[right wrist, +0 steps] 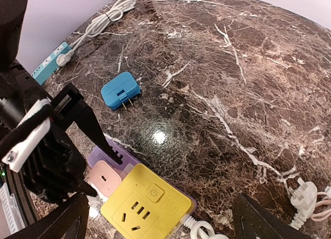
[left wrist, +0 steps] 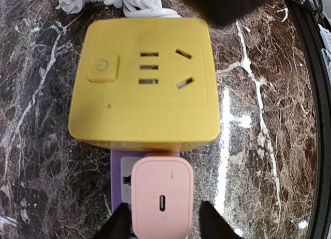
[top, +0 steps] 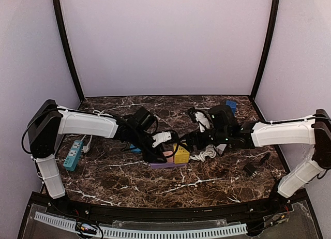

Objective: Insert the plug
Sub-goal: Insert the plug into the socket, then press the plug into the socket.

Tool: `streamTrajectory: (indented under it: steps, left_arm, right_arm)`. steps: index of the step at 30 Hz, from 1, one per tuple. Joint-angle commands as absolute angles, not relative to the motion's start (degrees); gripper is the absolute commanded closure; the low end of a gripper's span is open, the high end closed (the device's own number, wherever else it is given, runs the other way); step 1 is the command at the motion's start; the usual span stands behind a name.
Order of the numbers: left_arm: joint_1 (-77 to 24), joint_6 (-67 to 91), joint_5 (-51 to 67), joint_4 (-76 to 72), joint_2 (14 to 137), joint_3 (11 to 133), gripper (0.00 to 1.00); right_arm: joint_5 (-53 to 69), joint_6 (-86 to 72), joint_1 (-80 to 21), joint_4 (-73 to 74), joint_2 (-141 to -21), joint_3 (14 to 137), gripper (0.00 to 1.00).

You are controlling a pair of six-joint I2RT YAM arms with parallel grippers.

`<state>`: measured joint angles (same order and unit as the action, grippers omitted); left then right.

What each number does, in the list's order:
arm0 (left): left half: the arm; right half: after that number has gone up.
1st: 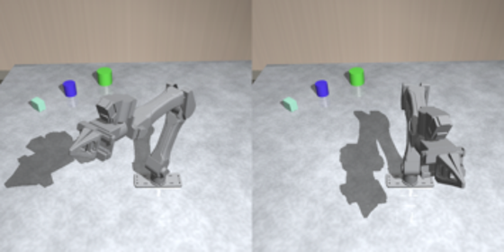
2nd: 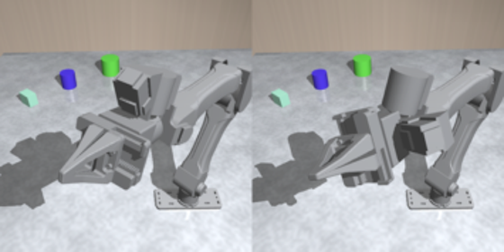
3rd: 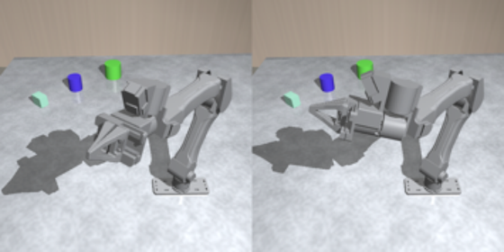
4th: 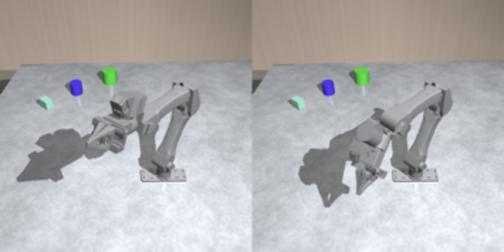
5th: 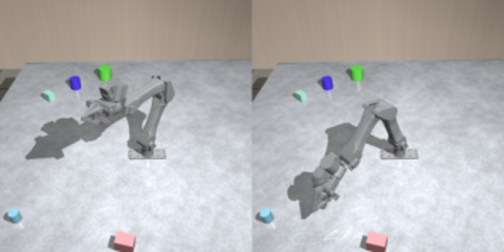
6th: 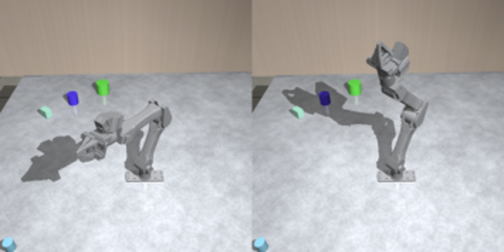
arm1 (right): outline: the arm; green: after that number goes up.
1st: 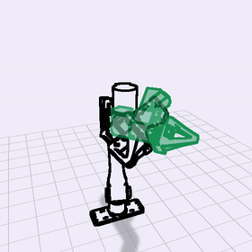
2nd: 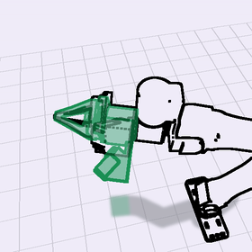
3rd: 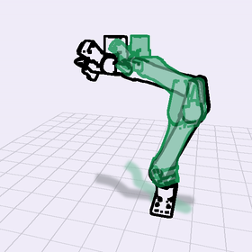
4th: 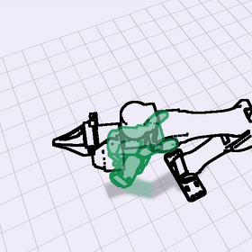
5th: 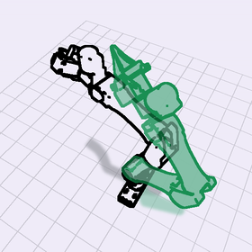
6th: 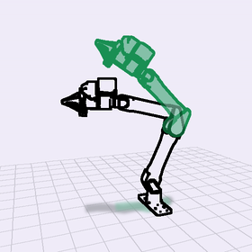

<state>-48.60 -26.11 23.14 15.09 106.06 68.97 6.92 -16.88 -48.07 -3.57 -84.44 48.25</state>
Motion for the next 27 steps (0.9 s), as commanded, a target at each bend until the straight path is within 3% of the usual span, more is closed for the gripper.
streamTrajectory:
  steps: [1, 7, 12, 21, 27]
  left_arm:
    - [-49.32, -24.25, 23.37, 22.64, 107.51, 70.72, 0.42]
    - [-48.71, -26.71, 22.10, 20.86, 103.42, 69.73, 0.34]
    - [-46.28, -26.37, 24.05, 16.92, 91.14, 60.57, 0.29]
    - [-40.66, -2.41, 18.57, 4.19, 73.07, 41.49, 0.20]
    - [-35.56, 6.27, 14.63, -3.54, 60.38, 30.40, 0.19]
  right_arm:
    - [7.43, -14.65, -48.34, -6.15, -81.36, 47.35, 0.04]
    - [8.35, -11.64, -48.25, -5.05, -78.25, 46.15, 0.03]
    - [13.16, 2.57, -46.88, 7.34, -75.92, 52.01, 0.01]
    - [31.29, 33.65, -47.09, 41.95, -95.40, 84.93, 0.08]
    - [16.59, 34.86, -53.00, 65.17, -116.58, 111.41, 0.18]
